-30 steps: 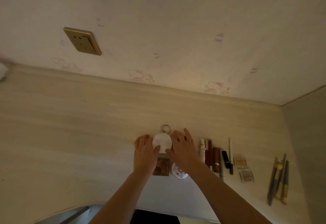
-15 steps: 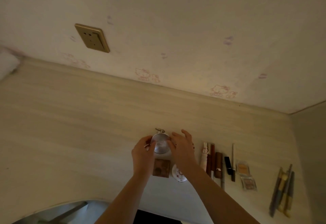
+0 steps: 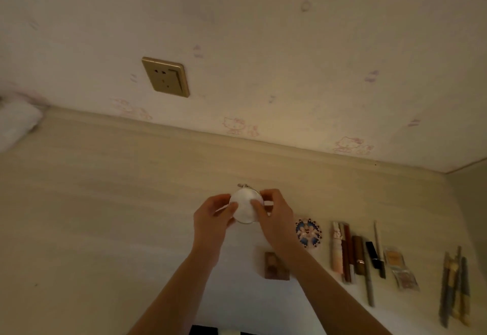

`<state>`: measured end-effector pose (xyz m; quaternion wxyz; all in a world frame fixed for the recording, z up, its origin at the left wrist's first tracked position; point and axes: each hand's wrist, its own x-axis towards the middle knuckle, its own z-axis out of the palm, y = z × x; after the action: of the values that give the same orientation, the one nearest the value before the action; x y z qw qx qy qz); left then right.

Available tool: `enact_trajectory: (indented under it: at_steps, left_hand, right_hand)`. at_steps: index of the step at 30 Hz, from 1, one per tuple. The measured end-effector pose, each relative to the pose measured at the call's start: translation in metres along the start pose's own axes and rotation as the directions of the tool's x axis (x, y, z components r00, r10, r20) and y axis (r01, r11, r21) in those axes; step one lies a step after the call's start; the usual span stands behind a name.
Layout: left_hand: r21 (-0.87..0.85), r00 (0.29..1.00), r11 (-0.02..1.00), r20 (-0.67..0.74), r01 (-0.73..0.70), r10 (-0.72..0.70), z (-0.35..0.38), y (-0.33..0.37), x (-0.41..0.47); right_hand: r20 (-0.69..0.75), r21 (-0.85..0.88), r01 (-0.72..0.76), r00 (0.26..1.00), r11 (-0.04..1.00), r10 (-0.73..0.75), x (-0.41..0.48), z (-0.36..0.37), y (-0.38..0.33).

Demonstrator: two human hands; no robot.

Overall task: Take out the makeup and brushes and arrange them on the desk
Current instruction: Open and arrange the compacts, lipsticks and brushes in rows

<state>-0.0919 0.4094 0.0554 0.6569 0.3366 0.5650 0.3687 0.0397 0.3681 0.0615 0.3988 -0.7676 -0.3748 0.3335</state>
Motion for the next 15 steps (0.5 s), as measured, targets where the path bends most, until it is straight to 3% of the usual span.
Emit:
enact_trajectory:
  at_steps: [3, 9, 13, 15]
  left_hand:
    - [-0.055, 0.995, 0.996, 0.072, 0.072, -0.068, -0.026, 0.017, 0.012]
    - [-0.060, 0.941, 0.979, 0.296, 0.192, -0.166, -0.088, 0.042, 0.037]
    - [-0.045, 0.905, 0.982, 0.399, 0.183, -0.151, -0.117, 0.047, 0.045]
    - [0.053, 0.891, 0.993, 0.437, 0.109, -0.121, -0.129, 0.047, 0.045]
  right_hand:
    - [-0.022, 0.084, -0.028, 0.999, 0.996, 0.030, -0.004, 0.021, -0.020]
    - [-0.080, 0.254, -0.216, 0.967, 0.943, 0.243, -0.017, 0.070, -0.053]
    - [-0.106, 0.300, -0.244, 0.952, 0.922, 0.286, -0.027, 0.092, -0.068]
    - [-0.106, 0.314, -0.257, 0.947, 0.914, 0.303, -0.032, 0.098, -0.071]
